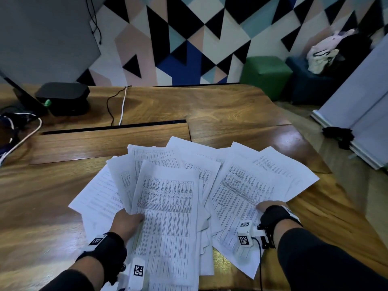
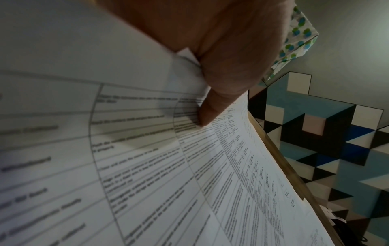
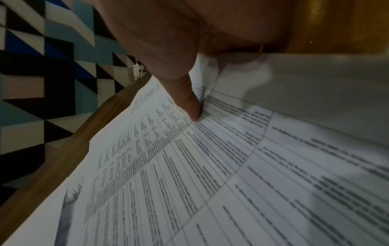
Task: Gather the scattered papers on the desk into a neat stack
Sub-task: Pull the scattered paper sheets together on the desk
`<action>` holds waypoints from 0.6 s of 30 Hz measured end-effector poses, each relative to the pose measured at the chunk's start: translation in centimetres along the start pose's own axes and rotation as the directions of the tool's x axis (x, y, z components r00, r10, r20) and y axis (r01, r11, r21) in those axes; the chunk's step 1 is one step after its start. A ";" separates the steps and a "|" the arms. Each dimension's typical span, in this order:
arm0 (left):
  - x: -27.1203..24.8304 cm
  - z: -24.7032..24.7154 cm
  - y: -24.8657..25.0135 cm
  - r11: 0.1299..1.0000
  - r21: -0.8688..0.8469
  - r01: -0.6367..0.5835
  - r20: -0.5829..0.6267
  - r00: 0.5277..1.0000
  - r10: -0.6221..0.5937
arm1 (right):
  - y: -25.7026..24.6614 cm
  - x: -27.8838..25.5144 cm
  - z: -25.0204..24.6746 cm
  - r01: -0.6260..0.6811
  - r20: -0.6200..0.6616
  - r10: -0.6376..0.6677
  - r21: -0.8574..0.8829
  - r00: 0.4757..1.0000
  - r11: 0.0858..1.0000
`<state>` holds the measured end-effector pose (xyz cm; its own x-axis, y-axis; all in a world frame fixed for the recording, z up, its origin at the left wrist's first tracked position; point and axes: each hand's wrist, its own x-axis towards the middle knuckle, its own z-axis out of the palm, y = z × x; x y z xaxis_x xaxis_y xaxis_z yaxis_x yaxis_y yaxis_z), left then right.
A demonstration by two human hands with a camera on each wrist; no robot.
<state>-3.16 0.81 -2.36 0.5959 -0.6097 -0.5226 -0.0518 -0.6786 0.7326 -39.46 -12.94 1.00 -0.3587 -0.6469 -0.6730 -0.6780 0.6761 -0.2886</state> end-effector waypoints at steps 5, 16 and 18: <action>-0.3 0.0 0.2 1.000 -0.003 0.004 0.001 1.000 -0.004 | 0.1 0.2 0.9 0.088 -0.214 -0.011 0.356 0.977 0.930; -0.7 -0.4 0.7 0.999 -0.044 0.007 0.019 1.000 -0.006 | -6.5 -7.8 -4.7 0.710 -0.631 -0.466 0.199 0.620 0.675; -0.8 -0.4 0.7 0.997 -0.079 0.018 0.021 1.000 -0.016 | -7.8 -8.7 -5.9 0.770 -0.610 -0.490 0.363 0.622 0.525</action>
<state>-3.35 1.00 -1.19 0.5799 -0.6071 -0.5432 0.0219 -0.6550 0.7553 -34.82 -14.71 13.13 -0.2823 -0.9493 0.1385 -0.3986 -0.0153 -0.9170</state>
